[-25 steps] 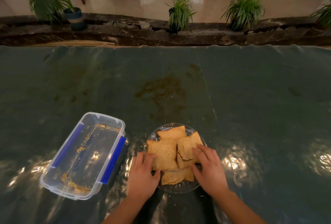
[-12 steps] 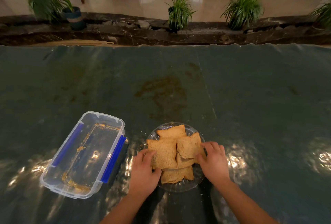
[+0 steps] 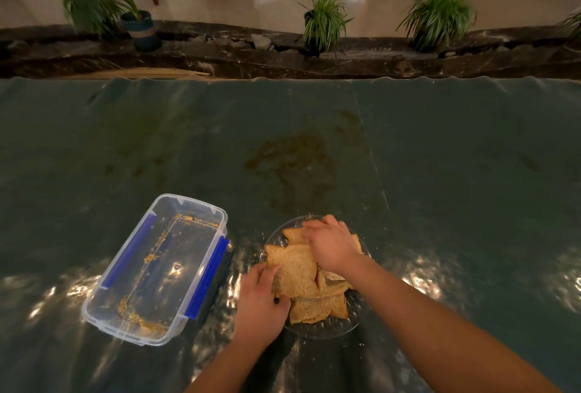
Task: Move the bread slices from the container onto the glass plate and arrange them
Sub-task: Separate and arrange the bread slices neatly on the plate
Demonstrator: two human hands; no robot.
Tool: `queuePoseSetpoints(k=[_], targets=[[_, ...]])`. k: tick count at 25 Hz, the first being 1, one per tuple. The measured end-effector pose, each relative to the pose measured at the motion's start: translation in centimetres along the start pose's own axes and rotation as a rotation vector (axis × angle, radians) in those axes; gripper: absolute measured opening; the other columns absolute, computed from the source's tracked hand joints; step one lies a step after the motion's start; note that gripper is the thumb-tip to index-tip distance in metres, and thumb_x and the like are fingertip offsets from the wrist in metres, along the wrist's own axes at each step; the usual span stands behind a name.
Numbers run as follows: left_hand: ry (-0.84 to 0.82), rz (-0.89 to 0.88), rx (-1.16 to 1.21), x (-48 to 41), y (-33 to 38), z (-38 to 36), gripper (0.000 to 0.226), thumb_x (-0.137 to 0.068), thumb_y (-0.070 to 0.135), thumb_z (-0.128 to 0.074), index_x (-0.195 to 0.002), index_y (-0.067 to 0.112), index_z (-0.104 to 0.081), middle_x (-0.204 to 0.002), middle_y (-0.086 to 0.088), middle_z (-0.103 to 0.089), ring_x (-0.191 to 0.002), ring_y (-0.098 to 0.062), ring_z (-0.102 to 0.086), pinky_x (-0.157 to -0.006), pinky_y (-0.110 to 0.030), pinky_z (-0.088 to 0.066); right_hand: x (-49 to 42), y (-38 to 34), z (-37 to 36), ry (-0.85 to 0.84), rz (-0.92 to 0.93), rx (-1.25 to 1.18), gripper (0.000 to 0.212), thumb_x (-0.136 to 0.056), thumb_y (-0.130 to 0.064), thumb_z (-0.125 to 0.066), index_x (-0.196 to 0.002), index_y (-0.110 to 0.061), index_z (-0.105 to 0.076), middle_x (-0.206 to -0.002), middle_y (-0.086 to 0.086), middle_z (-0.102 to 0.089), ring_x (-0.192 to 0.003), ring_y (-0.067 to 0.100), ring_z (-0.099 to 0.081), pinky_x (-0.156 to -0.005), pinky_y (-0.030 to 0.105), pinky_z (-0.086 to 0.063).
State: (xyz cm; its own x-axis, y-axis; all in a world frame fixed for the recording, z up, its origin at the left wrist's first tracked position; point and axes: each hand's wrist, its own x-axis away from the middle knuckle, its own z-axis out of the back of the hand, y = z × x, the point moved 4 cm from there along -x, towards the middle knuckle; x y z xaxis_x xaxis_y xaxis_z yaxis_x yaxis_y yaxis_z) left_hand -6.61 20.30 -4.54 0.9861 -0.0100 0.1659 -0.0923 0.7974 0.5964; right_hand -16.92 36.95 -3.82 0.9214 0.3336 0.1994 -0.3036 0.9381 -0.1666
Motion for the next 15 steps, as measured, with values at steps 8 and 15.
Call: queuePoseSetpoints(k=[8, 15], targets=[[-0.004, -0.006, -0.011, 0.2, 0.1, 0.0, 0.056, -0.079, 0.024, -0.064, -0.133, 0.02, -0.052, -0.139, -0.002, -0.046, -0.128, -0.018, -0.039, -0.112, -0.035, -0.033, 0.0, 1.2, -0.8, 0.041, -0.115, -0.037, 0.029, -0.093, -0.024, -0.047, -0.119, -0.017, -0.059, -0.138, -0.004, -0.05, -0.12, 0.023, -0.04, -0.098, 0.042, -0.04], [0.005, 0.092, 0.14, -0.1, 0.1, 0.4, 0.055, -0.079, 0.019, -0.067, -0.131, 0.024, -0.052, -0.138, 0.002, -0.048, -0.127, -0.016, -0.041, -0.111, -0.04, -0.037, 5.3, 4.7, 0.7, 0.395, -0.373, -0.497, 0.026, -0.096, -0.015, -0.05, -0.117, -0.016, -0.065, -0.122, 0.005, -0.064, -0.112, 0.024, -0.049, -0.094, 0.03, -0.037]])
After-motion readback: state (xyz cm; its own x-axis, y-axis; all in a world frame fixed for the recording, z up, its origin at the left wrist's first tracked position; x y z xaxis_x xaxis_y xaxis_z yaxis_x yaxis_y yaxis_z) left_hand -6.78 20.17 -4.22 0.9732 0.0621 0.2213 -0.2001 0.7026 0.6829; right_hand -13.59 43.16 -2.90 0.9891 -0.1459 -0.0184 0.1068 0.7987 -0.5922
